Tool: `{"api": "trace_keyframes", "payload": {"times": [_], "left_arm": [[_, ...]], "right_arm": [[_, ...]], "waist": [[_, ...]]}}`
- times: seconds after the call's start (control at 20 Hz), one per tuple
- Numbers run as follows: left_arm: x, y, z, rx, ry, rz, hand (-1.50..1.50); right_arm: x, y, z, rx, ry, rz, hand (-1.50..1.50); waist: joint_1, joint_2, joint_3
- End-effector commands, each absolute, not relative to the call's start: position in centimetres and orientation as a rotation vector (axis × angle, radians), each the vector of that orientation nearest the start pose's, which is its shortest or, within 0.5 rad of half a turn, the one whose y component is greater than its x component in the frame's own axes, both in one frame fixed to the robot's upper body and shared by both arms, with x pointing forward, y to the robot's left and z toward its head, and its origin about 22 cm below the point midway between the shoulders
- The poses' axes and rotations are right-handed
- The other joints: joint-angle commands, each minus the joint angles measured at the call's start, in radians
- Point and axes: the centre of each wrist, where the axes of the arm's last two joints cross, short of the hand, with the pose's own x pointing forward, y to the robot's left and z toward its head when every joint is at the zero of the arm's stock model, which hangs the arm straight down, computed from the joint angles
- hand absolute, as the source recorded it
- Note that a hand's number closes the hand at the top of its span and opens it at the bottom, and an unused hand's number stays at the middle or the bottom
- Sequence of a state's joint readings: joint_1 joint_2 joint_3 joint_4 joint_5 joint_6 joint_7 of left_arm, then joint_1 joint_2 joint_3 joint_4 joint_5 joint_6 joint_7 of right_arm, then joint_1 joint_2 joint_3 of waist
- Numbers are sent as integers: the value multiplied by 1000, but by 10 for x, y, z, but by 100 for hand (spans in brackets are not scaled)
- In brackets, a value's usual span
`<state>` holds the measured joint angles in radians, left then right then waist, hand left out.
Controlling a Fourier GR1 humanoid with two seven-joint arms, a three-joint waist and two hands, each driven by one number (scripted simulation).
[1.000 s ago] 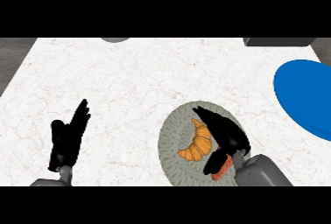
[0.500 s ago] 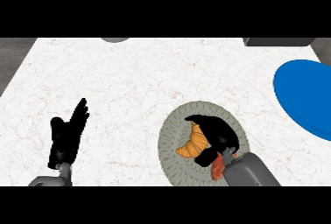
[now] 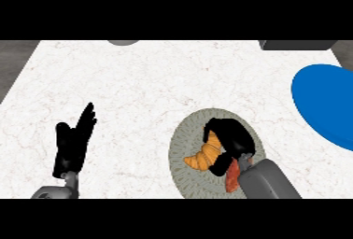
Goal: Pick the croissant from the placemat and place it in the plate
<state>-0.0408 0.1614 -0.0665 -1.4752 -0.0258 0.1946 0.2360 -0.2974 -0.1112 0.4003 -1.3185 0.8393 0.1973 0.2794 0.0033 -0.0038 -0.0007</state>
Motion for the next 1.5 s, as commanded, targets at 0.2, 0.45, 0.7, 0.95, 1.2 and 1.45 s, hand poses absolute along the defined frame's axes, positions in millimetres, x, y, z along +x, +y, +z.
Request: {"api": "trace_keyframes", "payload": {"times": [0.2, 0.45, 0.7, 0.95, 1.2, 1.45], "left_arm": [[252, 262, 3, 255, -1281, -35, 0], [241, 256, -13, 254, -1291, -40, 0], [244, 263, -2, 252, -1283, -26, 0], [240, 255, -1, 244, -1289, -31, 0], [246, 269, -1, 245, -1279, -24, 0], [250, 252, 4, 263, -1302, -37, 0]], "right_arm": [[319, -203, 25, -783, -1232, 1032, 150], [355, -281, 60, -1005, -1227, 843, 150], [351, -300, 85, -1091, -1349, 785, 150], [355, -304, 137, -1329, -1431, 528, 150], [353, -330, 143, -1350, -1345, 424, 150], [359, -375, 128, -1364, -1280, 364, 150]], "waist": [[0, 4, 1], [6, 7, 1], [-4, 2, 1], [-4, -2, 1], [0, 3, 1], [6, 5, 1]]}}
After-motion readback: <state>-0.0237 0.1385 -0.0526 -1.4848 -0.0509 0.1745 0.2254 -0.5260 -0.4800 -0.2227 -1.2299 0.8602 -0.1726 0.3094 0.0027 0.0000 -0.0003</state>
